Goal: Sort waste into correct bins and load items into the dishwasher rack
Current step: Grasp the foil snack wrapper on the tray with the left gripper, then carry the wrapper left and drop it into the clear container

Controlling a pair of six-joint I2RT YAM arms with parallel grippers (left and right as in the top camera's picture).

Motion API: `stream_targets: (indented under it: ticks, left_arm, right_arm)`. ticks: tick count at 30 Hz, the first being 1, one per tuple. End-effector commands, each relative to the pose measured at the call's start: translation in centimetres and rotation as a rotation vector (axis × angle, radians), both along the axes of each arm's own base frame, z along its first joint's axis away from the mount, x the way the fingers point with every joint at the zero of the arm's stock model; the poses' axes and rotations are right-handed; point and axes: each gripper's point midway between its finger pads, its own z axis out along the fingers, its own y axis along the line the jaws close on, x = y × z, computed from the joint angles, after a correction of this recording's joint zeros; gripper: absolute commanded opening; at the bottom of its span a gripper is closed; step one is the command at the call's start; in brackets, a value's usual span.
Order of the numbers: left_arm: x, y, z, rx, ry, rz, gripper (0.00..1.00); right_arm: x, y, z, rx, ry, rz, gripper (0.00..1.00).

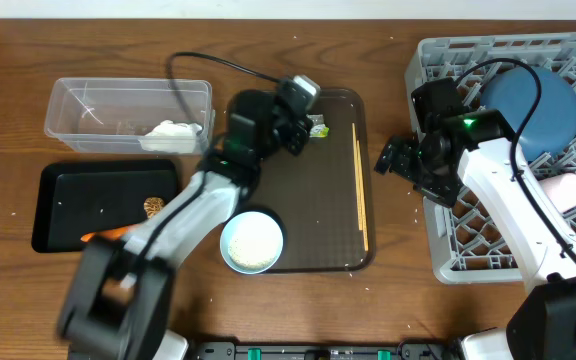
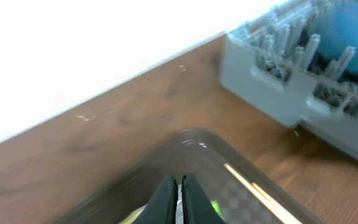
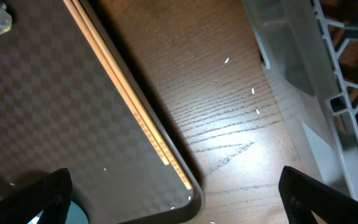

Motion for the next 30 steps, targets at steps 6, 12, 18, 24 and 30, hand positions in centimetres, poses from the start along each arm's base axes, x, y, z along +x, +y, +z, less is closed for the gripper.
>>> stream_targets:
  ticks: [6,12,18,24,30]
  left_arm:
    - [-1.0,4.9,2.1,0.157,-0.022,0.091,0.07]
    - [-0.3,2.3,-5.4,0.179,0.114,-0.008,0.77]
    - [-0.1,-0.7,-11.8,0.170,0.172,-0.113,0.84]
    - [-0.9,-3.0,-13.4,0.165,0.161,-0.193,0.88]
    - [-1.1,-3.1,-14.9,0.207,0.156,-0.222,0.78]
  right_arm:
    - [0.3,-0.2,0.0,-0.013,-0.013,0.010,0.99]
    - [0.3,-0.2,0.0,-0.013,-0.013,0.013,0.99]
    - [0.1,0.2,0.0,-0.014,-0.013,0.026,0.99]
    - [0.2,0.5,0.0,-0.019,-0.021,0.034,0.99]
    - [0.6,0.8,0.1,-0.013,-0.039,0.039,0.99]
